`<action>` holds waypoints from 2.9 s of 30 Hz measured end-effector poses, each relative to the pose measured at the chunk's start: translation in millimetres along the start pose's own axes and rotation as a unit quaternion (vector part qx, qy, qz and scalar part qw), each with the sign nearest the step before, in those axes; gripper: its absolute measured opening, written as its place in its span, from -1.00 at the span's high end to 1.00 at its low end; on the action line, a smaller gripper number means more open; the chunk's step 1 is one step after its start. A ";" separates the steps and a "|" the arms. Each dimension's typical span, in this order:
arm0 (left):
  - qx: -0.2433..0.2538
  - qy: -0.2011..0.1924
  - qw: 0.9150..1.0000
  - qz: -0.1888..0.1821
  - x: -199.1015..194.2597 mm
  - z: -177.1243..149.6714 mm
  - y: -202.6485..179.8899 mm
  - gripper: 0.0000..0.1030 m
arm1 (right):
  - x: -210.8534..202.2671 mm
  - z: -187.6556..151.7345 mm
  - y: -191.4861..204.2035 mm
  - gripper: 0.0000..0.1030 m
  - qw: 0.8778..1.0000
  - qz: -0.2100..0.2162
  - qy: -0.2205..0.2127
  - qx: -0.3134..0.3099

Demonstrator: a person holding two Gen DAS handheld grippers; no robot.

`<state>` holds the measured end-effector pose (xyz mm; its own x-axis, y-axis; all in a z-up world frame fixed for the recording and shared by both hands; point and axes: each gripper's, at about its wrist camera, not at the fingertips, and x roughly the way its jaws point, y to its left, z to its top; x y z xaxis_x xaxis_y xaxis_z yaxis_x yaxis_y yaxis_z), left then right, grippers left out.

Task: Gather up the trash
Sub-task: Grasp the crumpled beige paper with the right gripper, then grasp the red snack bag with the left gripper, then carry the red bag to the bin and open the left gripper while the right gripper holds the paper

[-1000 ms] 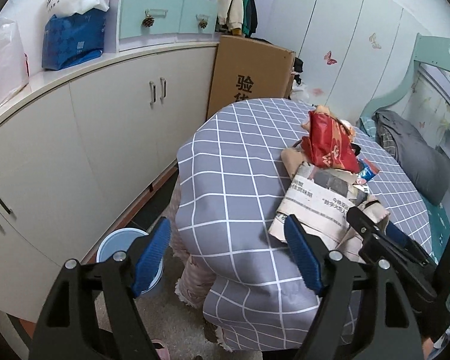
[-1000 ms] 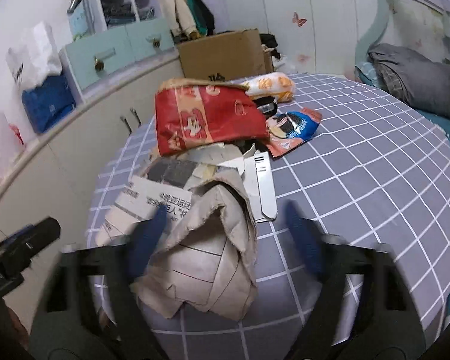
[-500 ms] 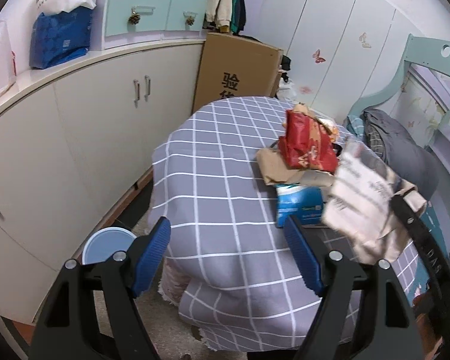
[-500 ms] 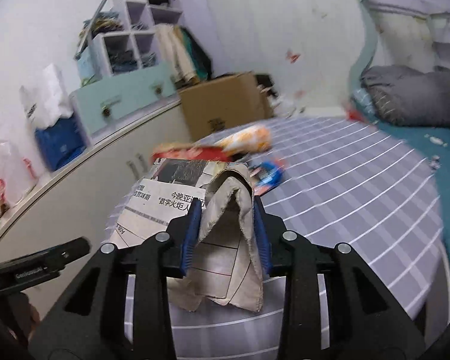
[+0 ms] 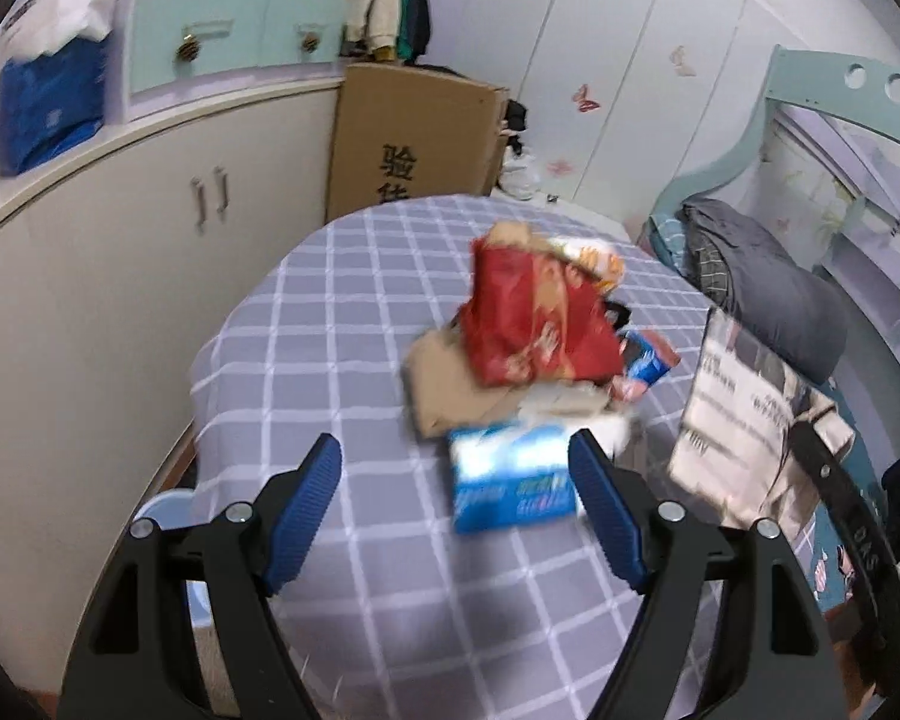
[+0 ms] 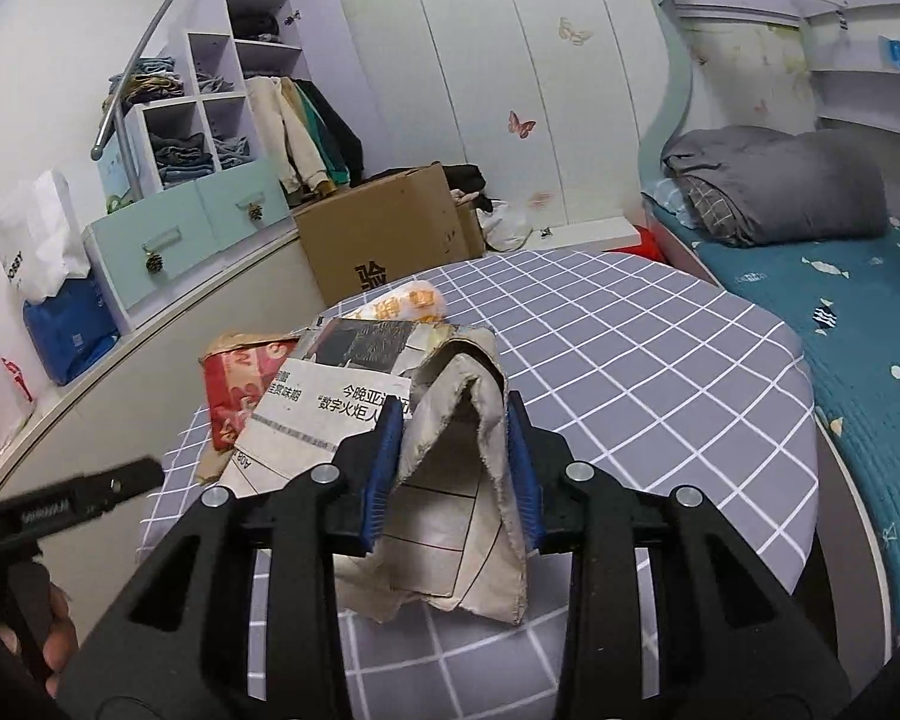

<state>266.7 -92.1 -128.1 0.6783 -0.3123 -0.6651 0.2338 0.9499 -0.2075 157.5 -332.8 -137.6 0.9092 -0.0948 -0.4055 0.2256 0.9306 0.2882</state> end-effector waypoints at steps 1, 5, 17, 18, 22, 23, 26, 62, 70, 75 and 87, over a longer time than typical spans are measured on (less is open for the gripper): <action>0.004 -0.005 1.000 0.002 6.2 5.8 -2.7 -0.48 | 3.2 1.5 -0.9 0.34 1.000 -0.003 0.000 0.002; -0.004 -0.010 1.000 -0.011 31.9 24.2 -4.7 -0.48 | 15.5 9.1 -7.7 0.33 1.000 -0.010 0.000 0.014; -0.005 -0.005 1.000 -0.022 78.7 50.4 -12.0 -0.48 | 46.5 32.3 -13.6 0.32 1.000 -0.012 0.015 0.023; 0.004 -0.005 1.000 -0.021 79.7 50.7 -14.8 -0.48 | 49.3 32.2 -12.8 0.32 1.000 -0.015 0.017 0.021; 0.030 -0.009 0.999 -0.023 78.1 49.9 -23.2 -0.05 | 55.5 29.7 -9.9 0.32 0.999 -0.016 0.027 0.016; 0.032 -0.010 0.999 -0.025 76.3 49.3 -24.7 0.03 | 56.9 29.3 -8.9 0.32 0.999 -0.016 0.030 0.016; 0.036 -0.015 0.998 -0.039 69.2 47.4 -26.7 0.37 | 56.4 30.2 -6.6 0.32 0.999 -0.021 0.030 0.014; -0.167 -0.120 0.974 0.092 -114.8 -44.0 249.8 0.71 | 40.3 -56.2 293.4 0.32 0.965 0.157 0.087 -0.193; -0.222 -0.015 0.961 0.162 -39.8 -87.3 337.9 0.71 | 104.0 -164.1 369.8 0.32 0.926 0.172 0.177 -0.287; -0.233 0.045 0.955 0.178 10.9 -110.2 365.2 0.71 | 146.7 -212.7 374.6 0.32 0.913 0.145 0.220 -0.312; -0.264 0.102 0.946 0.159 74.1 -120.0 386.0 -0.05 | 189.2 -247.6 357.7 0.32 0.906 0.103 0.248 -0.326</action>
<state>323.6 253.1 -343.5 0.4939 -0.0506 -0.8681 -0.3766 0.8874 -0.2660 323.6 69.7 -326.0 0.6026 0.1241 -0.7883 -0.3322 0.9372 -0.1064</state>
